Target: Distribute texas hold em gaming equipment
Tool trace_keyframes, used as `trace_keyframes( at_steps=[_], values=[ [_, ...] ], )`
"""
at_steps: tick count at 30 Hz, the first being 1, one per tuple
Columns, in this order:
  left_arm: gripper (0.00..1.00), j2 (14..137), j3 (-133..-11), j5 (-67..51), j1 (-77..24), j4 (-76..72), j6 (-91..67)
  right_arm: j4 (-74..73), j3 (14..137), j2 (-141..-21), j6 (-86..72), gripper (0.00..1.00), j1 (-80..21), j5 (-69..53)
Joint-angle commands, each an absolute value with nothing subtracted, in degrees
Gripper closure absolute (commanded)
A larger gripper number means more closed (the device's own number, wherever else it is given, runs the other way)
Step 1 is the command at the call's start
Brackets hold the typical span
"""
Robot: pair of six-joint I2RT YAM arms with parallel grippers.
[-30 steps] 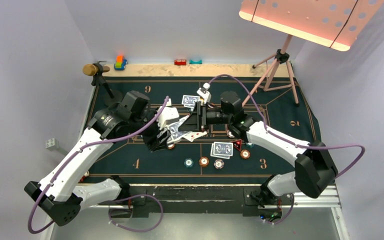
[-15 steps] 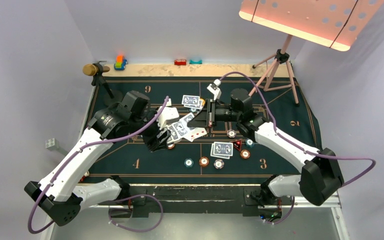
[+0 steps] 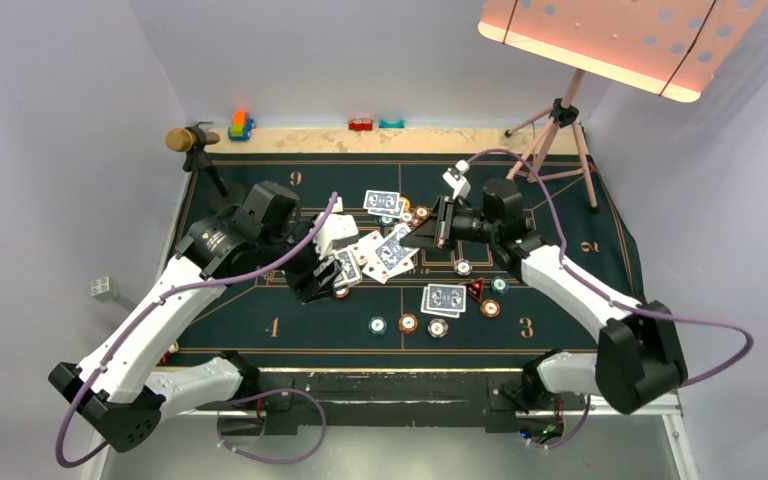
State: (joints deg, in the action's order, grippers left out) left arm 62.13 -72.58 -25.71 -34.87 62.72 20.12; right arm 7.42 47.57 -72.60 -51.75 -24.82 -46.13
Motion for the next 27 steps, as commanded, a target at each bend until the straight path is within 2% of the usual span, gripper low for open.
trace_keyframes(
  at_steps=[1,7,13,19,27],
  values=[
    [1.00,61.0,-74.7,-26.3,-34.7,62.0,20.3,10.8,44.5,-77.9,-49.4,0.92,-23.7,-45.9],
    [1.00,60.8,-74.7,-26.3,-34.6,62.3,20.5,17.2,43.2,-89.6,-48.2,0.97,-23.5,-41.9],
    [1.00,60.6,-74.1,-26.7,-34.7,62.0,20.2,19.7,45.7,-99.1,-46.5,0.92,-23.6,-39.4],
    [1.00,60.4,-73.9,-26.5,-34.7,62.0,20.3,15.8,46.7,-100.1,-42.6,0.92,-23.4,-31.2],
    [1.00,60.4,-73.9,-26.7,-34.7,61.9,20.2,13.3,48.4,-101.3,-40.4,0.92,-22.4,-28.0]
  ],
)
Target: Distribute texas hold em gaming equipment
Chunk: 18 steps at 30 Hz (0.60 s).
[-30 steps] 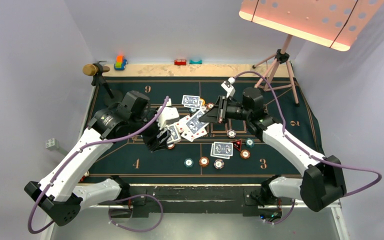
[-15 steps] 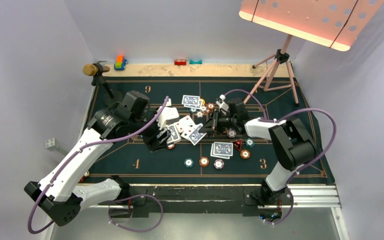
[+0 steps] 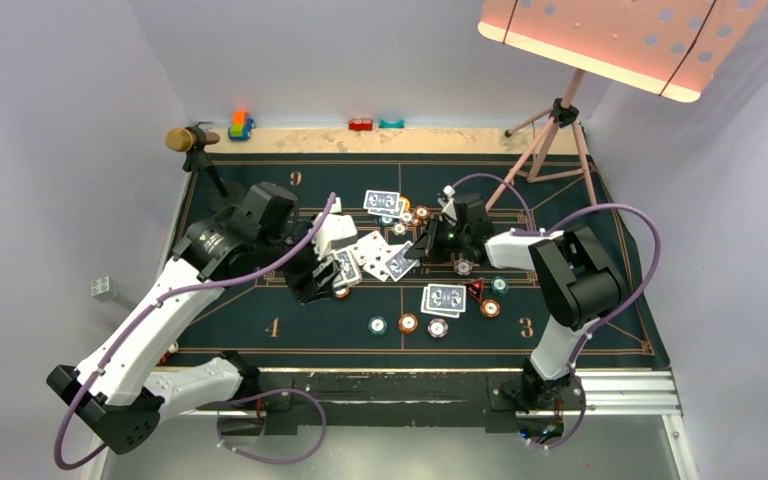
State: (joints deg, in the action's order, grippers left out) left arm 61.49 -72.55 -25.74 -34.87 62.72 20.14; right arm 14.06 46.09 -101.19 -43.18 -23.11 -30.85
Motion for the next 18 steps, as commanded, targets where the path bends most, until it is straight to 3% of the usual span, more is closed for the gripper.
trace_keyframes(
  at_steps=[1,13,18],
  values=[
    [1.00,60.3,-73.9,-26.7,-34.7,62.0,20.2,13.3,48.4,-101.2,-40.4,0.92,-22.2,-28.4],
    [1.00,60.2,-73.9,-26.5,-34.6,61.9,20.3,25.8,46.4,-101.8,-47.3,0.91,-19.8,-43.8],
    [1.00,60.0,-73.8,-26.5,-34.6,62.1,20.2,24.3,47.0,-104.4,-46.8,0.90,-19.8,-41.1]
  ],
)
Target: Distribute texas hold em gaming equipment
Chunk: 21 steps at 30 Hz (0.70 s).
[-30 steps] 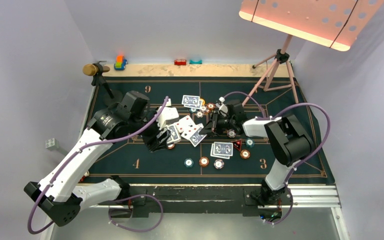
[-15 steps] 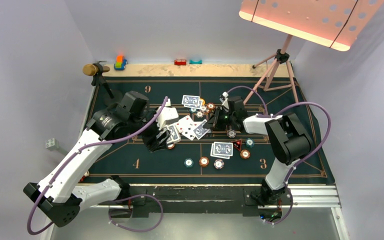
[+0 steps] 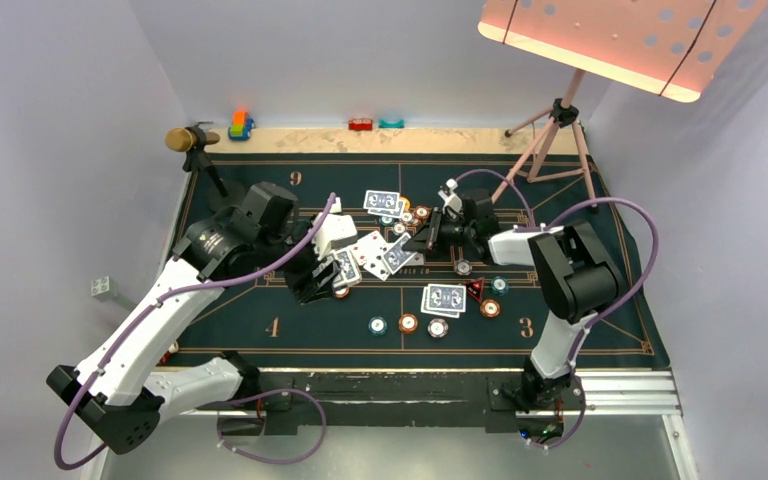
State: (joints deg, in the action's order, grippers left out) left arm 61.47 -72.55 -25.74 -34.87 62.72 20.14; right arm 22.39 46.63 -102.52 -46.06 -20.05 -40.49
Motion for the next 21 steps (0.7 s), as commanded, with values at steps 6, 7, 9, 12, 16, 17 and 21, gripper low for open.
trace_keyframes(
  at_steps=[6,7,9,12,16,17,21],
  values=[
    [1.00,60.0,-73.7,-26.4,-34.7,62.0,20.2,25.3,45.7,-106.3,-48.1,0.87,-20.3,-39.8],
    [1.00,60.0,-73.7,-26.3,-34.6,61.9,20.2,25.0,45.6,-106.4,-48.1,0.84,-20.4,-39.6],
    [1.00,60.1,-73.8,-26.4,-34.7,61.9,20.2,24.3,45.6,-106.9,-47.9,0.75,-20.7,-39.1],
    [1.00,60.1,-74.0,-26.3,-34.7,62.0,20.2,21.2,46.5,-107.3,-46.5,0.57,-21.2,-38.7],
    [1.00,60.0,-74.1,-26.2,-34.7,62.2,20.3,12.6,48.2,-105.3,-42.3,0.45,-22.0,-35.6],
    [1.00,60.0,-74.1,-26.2,-34.7,62.2,20.2,10.2,48.8,-104.4,-41.1,0.43,-22.1,-34.6],
    [1.00,59.9,-73.9,-26.1,-34.6,62.1,20.2,2.1,50.5,-100.7,-37.4,0.41,-22.8,-30.3]
  ],
)
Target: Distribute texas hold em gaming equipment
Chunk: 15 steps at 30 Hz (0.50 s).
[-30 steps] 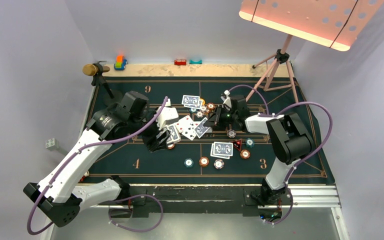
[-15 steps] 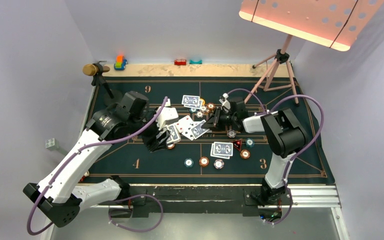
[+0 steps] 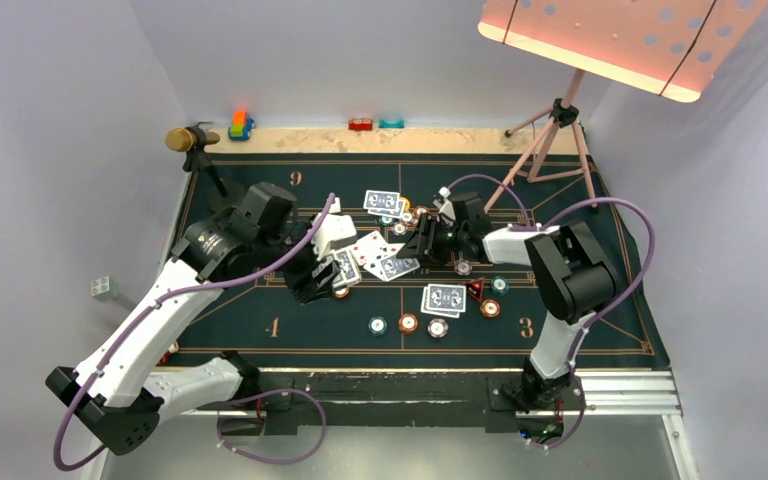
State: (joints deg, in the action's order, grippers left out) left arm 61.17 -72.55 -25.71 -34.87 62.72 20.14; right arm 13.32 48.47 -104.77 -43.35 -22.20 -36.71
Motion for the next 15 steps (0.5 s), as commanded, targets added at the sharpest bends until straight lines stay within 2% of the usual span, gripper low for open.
trace_keyframes(
  at_steps=[1,12,15],
  values=[
    [1.00,59.9,-73.9,-26.2,-34.7,62.1,20.3,0.9,50.6,-99.8,-37.0,0.41,-22.8,-29.9],
    [1.00,59.7,-74.0,-26.1,-34.7,62.1,20.3,-7.1,50.3,-89.8,-34.5,0.40,-23.1,-27.9],
    [1.00,59.7,-73.9,-25.9,-34.7,62.0,20.3,-9.8,52.5,-85.7,-34.3,0.32,-23.1,-27.4]
  ],
)
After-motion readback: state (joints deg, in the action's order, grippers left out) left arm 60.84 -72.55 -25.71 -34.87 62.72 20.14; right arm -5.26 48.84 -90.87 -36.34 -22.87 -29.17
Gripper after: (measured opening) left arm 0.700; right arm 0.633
